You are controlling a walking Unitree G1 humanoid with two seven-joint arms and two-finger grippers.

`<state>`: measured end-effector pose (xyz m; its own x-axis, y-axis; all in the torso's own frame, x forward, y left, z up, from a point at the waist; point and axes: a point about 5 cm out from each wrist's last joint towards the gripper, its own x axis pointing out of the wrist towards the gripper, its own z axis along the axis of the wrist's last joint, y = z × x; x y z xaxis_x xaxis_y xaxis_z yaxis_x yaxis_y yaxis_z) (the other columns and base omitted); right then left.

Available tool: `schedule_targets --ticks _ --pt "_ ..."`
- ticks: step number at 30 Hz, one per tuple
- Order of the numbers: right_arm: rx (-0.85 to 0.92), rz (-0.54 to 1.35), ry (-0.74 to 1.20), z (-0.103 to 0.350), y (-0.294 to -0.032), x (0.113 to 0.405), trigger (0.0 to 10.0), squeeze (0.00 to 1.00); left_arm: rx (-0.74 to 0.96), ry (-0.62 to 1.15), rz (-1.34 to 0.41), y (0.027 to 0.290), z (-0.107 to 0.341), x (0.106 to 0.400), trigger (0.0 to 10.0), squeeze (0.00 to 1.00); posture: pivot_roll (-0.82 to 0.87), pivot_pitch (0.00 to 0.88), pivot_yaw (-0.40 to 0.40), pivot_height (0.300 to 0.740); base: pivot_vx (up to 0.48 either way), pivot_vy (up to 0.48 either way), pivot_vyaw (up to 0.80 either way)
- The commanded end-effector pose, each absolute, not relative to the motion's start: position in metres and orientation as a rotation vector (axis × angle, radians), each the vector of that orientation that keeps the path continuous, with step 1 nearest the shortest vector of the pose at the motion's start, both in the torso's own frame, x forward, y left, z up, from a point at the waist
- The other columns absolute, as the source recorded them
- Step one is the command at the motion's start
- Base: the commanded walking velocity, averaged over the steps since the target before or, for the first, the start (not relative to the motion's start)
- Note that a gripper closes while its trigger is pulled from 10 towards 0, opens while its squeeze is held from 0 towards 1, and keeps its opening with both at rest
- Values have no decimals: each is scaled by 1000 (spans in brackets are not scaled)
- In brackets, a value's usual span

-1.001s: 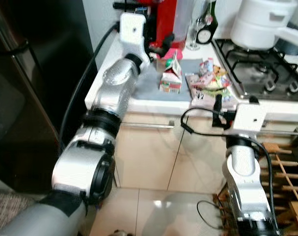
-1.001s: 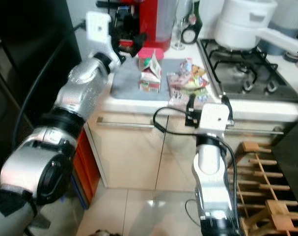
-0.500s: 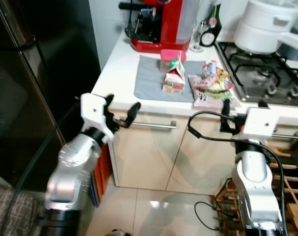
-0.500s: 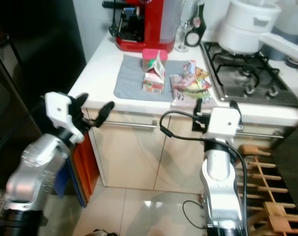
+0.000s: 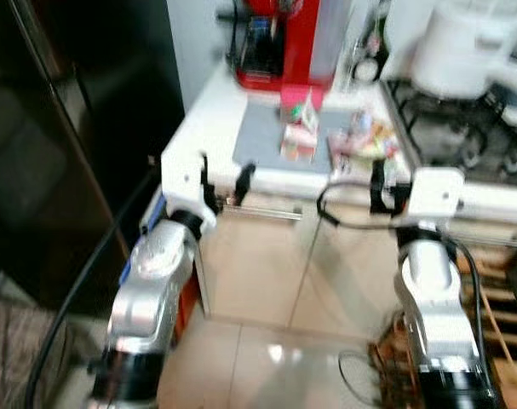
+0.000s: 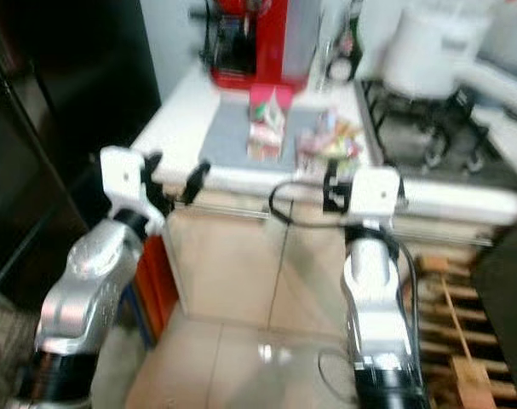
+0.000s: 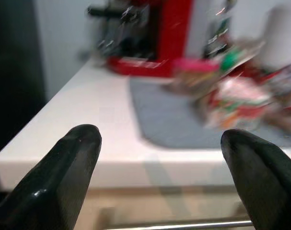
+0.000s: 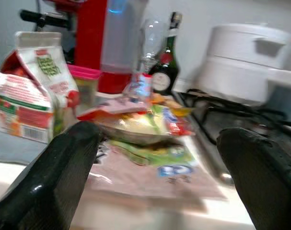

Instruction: Restocking fridge

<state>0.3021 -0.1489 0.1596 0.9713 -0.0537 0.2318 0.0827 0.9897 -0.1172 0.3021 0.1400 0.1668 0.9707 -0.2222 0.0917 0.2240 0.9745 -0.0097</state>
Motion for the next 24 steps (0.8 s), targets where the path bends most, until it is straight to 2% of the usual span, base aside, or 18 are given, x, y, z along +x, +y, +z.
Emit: schedule_targets --ticks 1,3,7,17,24 --pt "-135 -93 -229 157 -159 301 10000 0 -19 -101 -261 127 170 303 10000 0 -25 0 -21 740 0 0 0" --pt "-136 -87 -231 158 -156 302 10000 0 -14 -108 -260 128 172 304 10000 0 -26 0 -20 740 0 0 0" --pt "-136 -79 -232 158 -153 305 10000 0 -9 -117 -256 129 174 307 10000 0 -31 0 -14 740 0 0 -780" --pt "-149 -93 -264 161 -162 308 10000 0 14 -174 -296 109 183 315 10000 0 -68 0 -12 740 0 0 0" --pt "-174 -71 -251 161 -165 312 10000 0 6 -180 -274 108 181 317 10000 0 -58 0 -43 740 0 0 -609"
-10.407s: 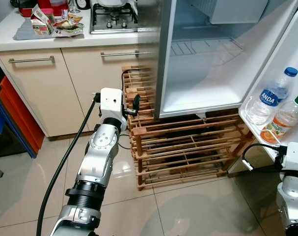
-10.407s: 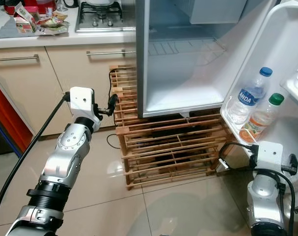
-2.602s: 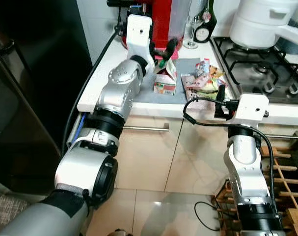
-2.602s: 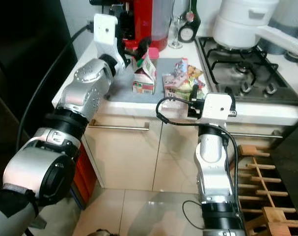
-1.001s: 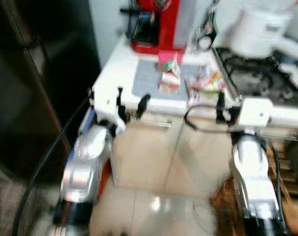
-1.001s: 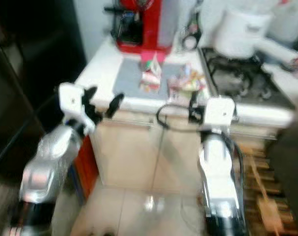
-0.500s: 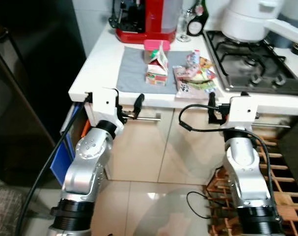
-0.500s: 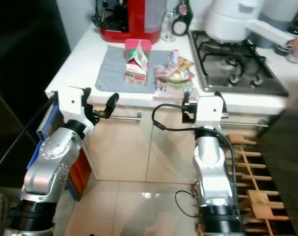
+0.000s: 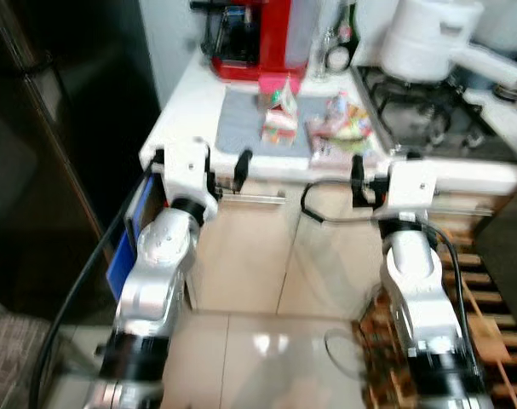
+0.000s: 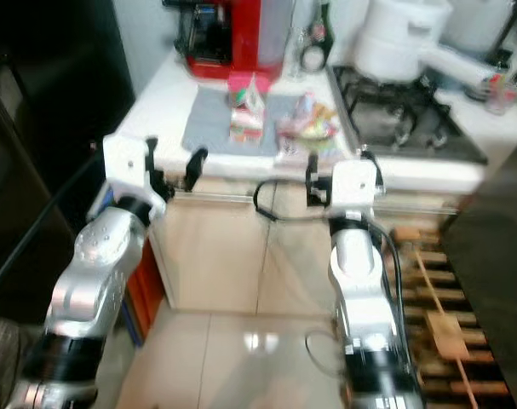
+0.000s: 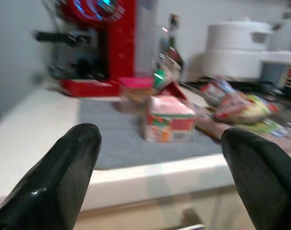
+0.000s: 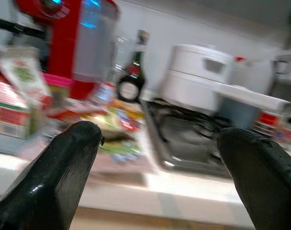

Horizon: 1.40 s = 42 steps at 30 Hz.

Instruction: Restocking fridge

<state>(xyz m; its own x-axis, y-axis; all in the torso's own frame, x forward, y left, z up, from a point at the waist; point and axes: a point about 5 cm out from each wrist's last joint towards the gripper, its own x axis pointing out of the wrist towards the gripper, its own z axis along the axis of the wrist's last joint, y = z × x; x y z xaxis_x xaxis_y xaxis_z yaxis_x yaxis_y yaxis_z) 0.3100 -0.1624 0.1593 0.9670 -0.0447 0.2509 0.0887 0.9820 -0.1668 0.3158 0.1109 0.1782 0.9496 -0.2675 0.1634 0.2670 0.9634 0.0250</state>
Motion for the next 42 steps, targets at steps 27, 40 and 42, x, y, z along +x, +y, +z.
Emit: schedule_targets --ticks 27,40,42 --pt "-133 -216 -387 191 -183 312 10000 0 85 -349 -294 99 226 333 10000 0 -85 0 -29 740 71 0 0" --pt "-158 -245 -412 193 -183 307 10000 0 127 -473 -423 74 248 331 10000 0 -127 0 20 740 480 0 0" --pt "-160 -253 -405 190 -184 306 10000 0 124 -490 -440 71 251 330 10000 0 -128 0 26 740 480 0 0"
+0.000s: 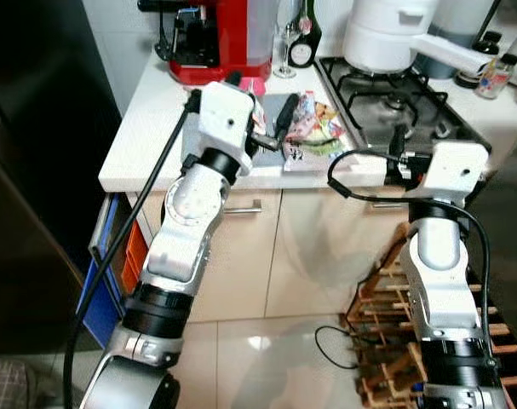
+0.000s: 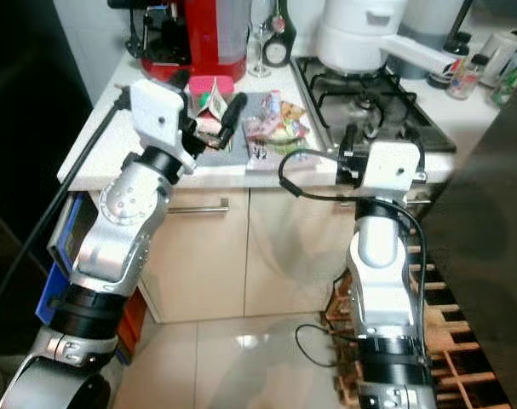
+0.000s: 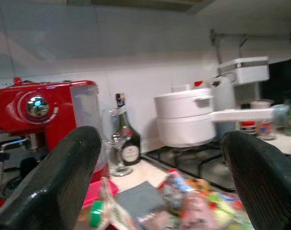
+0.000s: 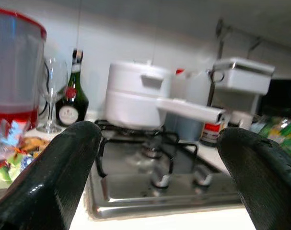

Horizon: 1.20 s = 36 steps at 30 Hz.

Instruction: Restocking fridge

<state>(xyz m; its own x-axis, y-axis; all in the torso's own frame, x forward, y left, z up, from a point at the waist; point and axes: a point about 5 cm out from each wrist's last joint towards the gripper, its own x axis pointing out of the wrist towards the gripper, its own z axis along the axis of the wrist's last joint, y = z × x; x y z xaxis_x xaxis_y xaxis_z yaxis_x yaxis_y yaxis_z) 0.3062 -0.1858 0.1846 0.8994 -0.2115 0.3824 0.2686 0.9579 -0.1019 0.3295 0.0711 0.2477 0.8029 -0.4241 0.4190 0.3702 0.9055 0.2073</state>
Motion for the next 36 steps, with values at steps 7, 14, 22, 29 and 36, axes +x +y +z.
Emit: schedule_targets --ticks 7,14,22,29,36 --pt "-151 -260 -401 188 -180 304 10000 0 134 -531 -469 65 260 329 10000 0 -126 0 41 740 480 0 0" --pt "-158 -279 -402 187 -183 301 10000 0 111 -566 -409 66 274 331 10000 0 -128 0 43 740 407 0 0" --pt "-168 -284 -392 185 -185 300 10000 0 -8 -427 -476 58 266 342 10000 0 -142 0 46 740 0 0 0" --pt "-167 -292 -389 184 -186 299 10000 0 -72 -281 -450 66 249 350 10000 0 -144 0 46 740 0 0 0" --pt "-171 -282 -380 182 -186 298 10000 0 -84 -116 -424 69 225 358 10000 0 -141 0 40 740 0 0 0"
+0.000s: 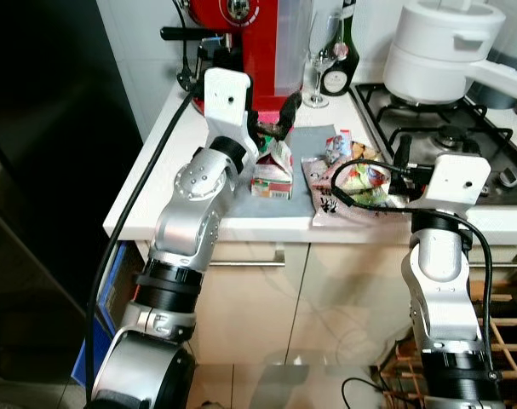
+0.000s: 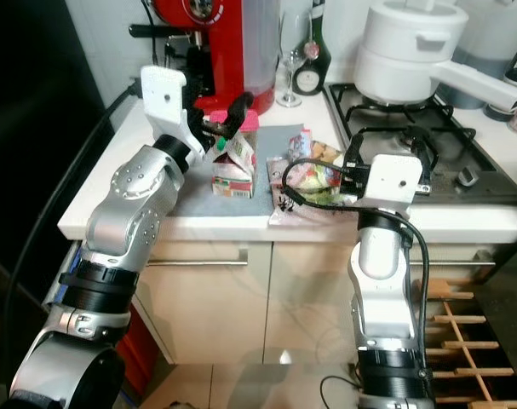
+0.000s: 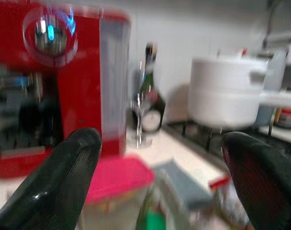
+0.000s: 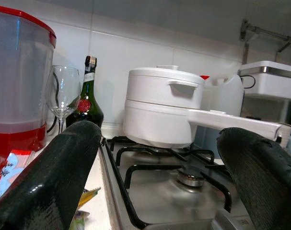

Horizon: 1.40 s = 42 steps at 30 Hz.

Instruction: Restocking fridge

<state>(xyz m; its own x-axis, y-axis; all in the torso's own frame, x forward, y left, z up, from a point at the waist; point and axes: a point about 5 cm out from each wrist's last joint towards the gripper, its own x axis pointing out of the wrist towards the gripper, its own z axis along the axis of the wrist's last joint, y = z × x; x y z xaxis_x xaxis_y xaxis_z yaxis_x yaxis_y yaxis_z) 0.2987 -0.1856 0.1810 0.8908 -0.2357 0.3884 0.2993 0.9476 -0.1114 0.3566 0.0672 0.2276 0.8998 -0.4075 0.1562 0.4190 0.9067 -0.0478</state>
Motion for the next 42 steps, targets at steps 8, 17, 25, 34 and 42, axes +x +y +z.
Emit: schedule_targets --ticks 8,17,25,34,42 --pt "-170 -280 -375 182 -186 299 10000 0 -114 -62 -430 70 217 364 10000 0 -143 0 41 740 0 0 0" --pt "-168 -281 -355 177 -185 297 10000 0 -63 68 -438 60 196 376 10000 0 -162 0 48 740 0 0 0" --pt "-176 -280 -349 177 -188 297 10000 0 181 76 -473 52 181 378 0 0 -173 0 46 740 0 0 0" --pt "-182 -279 -339 176 -189 297 10000 0 189 46 -451 53 180 381 0 0 -174 0 39 740 0 0 0" --pt "-181 -274 -335 176 -188 299 10000 0 188 -24 -447 54 186 381 0 0 -168 0 36 740 0 0 0"
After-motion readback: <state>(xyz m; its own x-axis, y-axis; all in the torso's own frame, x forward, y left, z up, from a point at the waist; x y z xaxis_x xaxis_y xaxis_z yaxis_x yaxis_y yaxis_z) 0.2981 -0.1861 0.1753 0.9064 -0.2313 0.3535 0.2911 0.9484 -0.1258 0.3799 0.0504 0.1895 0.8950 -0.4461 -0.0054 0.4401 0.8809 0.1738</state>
